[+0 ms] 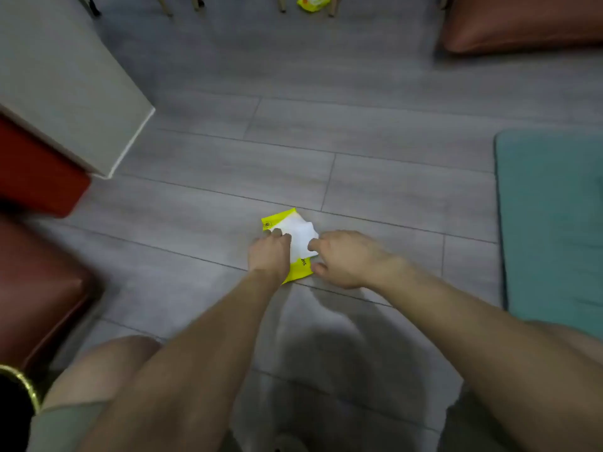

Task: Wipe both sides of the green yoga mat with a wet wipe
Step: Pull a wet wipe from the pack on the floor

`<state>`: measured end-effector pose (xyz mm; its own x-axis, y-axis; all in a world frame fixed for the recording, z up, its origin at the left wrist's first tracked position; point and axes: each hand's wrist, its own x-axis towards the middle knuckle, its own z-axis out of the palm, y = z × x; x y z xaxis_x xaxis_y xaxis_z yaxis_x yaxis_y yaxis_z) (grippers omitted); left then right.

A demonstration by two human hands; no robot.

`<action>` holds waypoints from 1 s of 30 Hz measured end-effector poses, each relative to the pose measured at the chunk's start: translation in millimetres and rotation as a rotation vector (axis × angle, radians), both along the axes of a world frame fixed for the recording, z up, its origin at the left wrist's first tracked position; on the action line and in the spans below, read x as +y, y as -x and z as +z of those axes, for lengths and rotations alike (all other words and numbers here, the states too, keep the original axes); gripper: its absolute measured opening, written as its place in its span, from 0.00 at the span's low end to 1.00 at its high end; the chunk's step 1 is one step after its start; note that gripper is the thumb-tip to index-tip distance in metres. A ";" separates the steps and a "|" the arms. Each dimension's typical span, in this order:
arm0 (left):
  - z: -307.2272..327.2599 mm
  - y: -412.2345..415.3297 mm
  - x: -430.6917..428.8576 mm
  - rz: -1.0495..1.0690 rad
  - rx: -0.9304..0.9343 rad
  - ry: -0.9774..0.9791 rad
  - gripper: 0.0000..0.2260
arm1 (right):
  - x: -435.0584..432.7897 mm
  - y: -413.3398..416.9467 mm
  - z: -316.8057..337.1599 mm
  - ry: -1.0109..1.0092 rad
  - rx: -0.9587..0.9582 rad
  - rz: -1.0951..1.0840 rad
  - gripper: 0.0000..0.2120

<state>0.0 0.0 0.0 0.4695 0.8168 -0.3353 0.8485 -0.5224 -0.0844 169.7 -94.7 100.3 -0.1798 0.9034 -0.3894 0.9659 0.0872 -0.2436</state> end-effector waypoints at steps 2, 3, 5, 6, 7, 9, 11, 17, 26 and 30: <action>-7.5 -0.8 4.8 -0.087 0.008 -0.012 0.17 | -5.9 -9.8 -7.1 0.039 -0.005 0.026 0.19; -16.0 2.6 8.5 -0.137 0.007 -0.021 0.18 | -11.6 -15.3 -9.3 0.071 -0.002 0.025 0.17; -21.6 8.6 13.7 -0.221 -0.006 -0.018 0.17 | -26.4 -26.1 -4.2 0.133 -0.017 -0.010 0.16; -23.3 10.4 16.4 -0.250 -0.016 -0.021 0.16 | -33.9 -32.1 0.4 0.137 -0.023 -0.021 0.17; -24.5 12.3 20.3 -0.269 -0.009 -0.025 0.15 | -40.2 -39.2 3.3 0.118 -0.030 -0.027 0.18; -27.8 14.0 26.1 -0.309 0.001 -0.073 0.13 | -51.3 -50.8 8.5 0.074 -0.059 -0.037 0.18; -36.1 15.8 32.6 -0.363 0.010 -0.110 0.11 | -59.8 -62.4 7.8 0.081 -0.101 -0.032 0.18; -46.6 21.4 48.9 -0.544 -0.070 -0.179 0.04 | -53.1 -66.2 6.1 0.075 -0.111 -0.072 0.18; 54.4 -18.4 65.4 -0.058 -0.534 0.221 0.02 | -39.5 -69.3 14.5 -0.029 -0.036 -0.219 0.27; 77.9 -35.9 46.9 -0.126 -0.578 0.490 0.03 | -40.0 -74.8 17.8 -0.056 0.081 -0.362 0.39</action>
